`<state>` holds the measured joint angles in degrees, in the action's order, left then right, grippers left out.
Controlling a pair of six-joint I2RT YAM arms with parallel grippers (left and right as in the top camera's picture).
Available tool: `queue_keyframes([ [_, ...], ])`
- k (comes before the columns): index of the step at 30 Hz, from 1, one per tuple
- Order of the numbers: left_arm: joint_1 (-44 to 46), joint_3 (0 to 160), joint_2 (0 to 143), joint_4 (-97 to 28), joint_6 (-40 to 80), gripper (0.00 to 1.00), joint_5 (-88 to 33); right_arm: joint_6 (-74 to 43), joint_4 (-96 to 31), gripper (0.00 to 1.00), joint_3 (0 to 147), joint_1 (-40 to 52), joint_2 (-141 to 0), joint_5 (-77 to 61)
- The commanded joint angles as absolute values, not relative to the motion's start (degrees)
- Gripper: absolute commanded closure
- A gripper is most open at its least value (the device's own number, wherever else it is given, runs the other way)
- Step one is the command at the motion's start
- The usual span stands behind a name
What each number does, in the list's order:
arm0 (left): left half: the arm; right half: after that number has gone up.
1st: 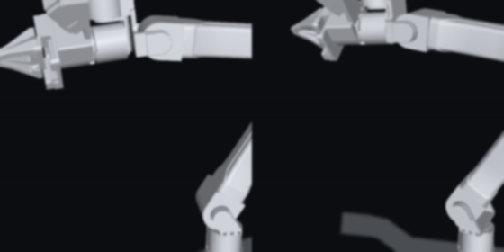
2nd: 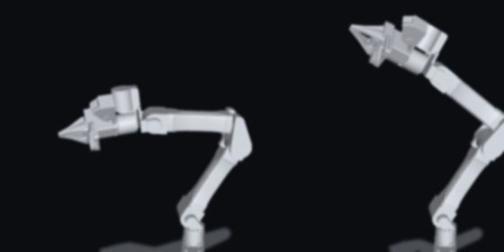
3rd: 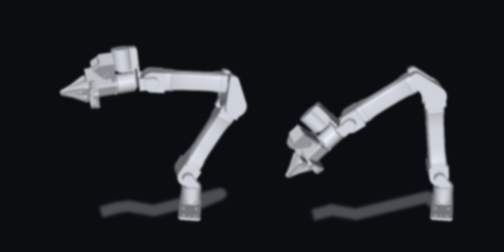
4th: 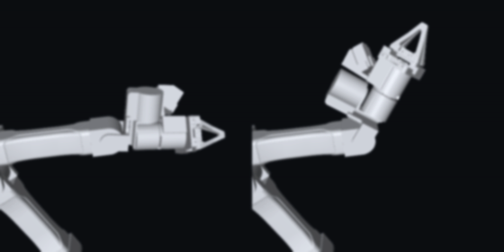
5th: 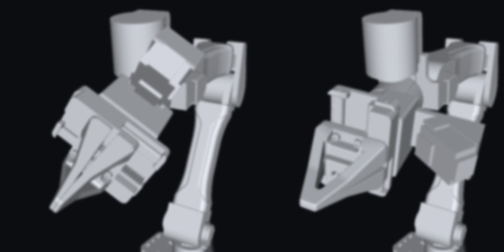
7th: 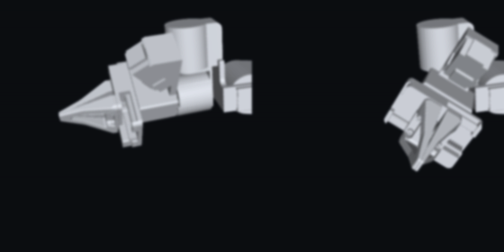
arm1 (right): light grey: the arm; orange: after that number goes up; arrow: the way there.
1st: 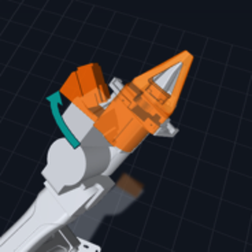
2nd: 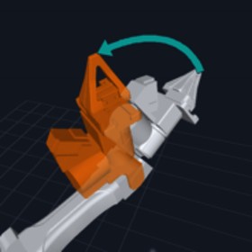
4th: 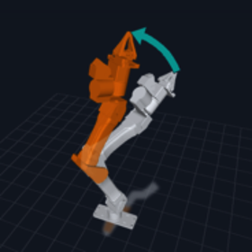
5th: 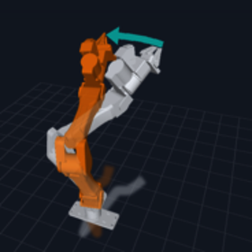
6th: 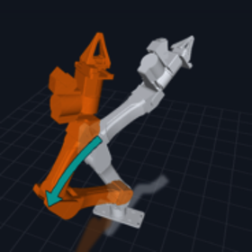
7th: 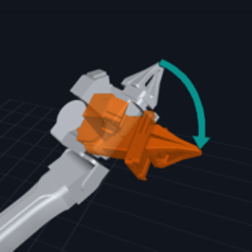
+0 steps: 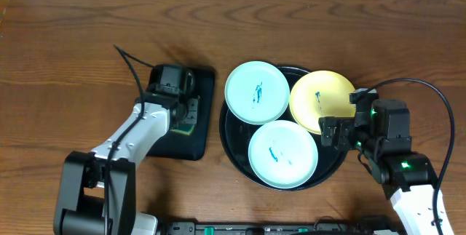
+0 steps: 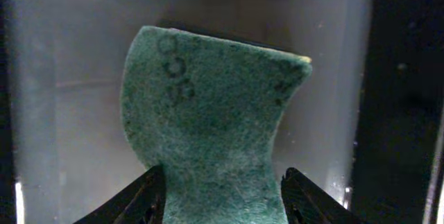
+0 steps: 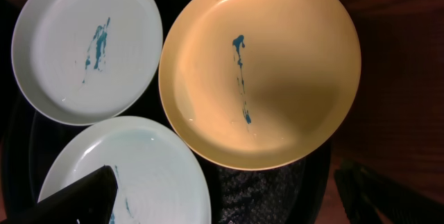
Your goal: Clean dirty plates on tray and stack at the side
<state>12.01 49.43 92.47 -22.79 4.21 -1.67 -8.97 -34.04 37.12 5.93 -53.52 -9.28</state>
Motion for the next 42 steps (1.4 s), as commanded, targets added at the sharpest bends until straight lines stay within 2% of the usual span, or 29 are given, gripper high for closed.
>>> queue_keyframes([
  [1, 11.9, 50.5, 91.5, -23.2, 4.1, 0.45, 1.1, -9.8, -34.0, 0.01, 38.3, 6.4, -53.5, -9.7],
  [11, 11.9, 50.0, 93.9, -23.2, 5.0, 0.45, 1.1, -9.8, -34.1, 0.01, 38.3, 6.4, -53.5, -9.7],
  [12, 11.9, 50.0, 94.8, -23.2, 5.0, 0.52, 0.7, -9.8, -34.1, 0.01, 38.3, 6.4, -53.5, -9.7],
  [17, 11.9, 50.0, 97.3, -23.0, 5.0, 0.69, 0.5, -9.8, -34.1, 0.01, 38.3, 6.4, -53.5, -9.7],
  [20, 11.9, 50.0, 98.6, -23.1, 5.0, 0.85, 0.5, -9.8, -34.1, 0.01, 38.3, 6.4, -53.5, -9.7],
  [23, 11.9, 50.0, 98.7, -23.2, 5.5, 0.92, 0.5, -9.8, -34.2, 0.01, 38.3, 6.4, -53.5, -9.7],
  [28, 11.9, 50.1, 96.8, -23.7, 7.5, 0.92, 0.5, -9.8, -34.3, 0.01, 38.3, 6.4, -53.5, -9.7],
  [37, 11.0, 50.2, 81.8, -24.2, 12.4, 0.92, 0.5, -9.8, -34.5, 0.01, 38.2, 6.4, -53.5, -9.7],
  [42, 10.7, 50.0, 80.9, -26.0, 13.3, 0.92, 0.5, -9.8, -34.5, 0.01, 38.2, 6.4, -53.5, -9.7],
])
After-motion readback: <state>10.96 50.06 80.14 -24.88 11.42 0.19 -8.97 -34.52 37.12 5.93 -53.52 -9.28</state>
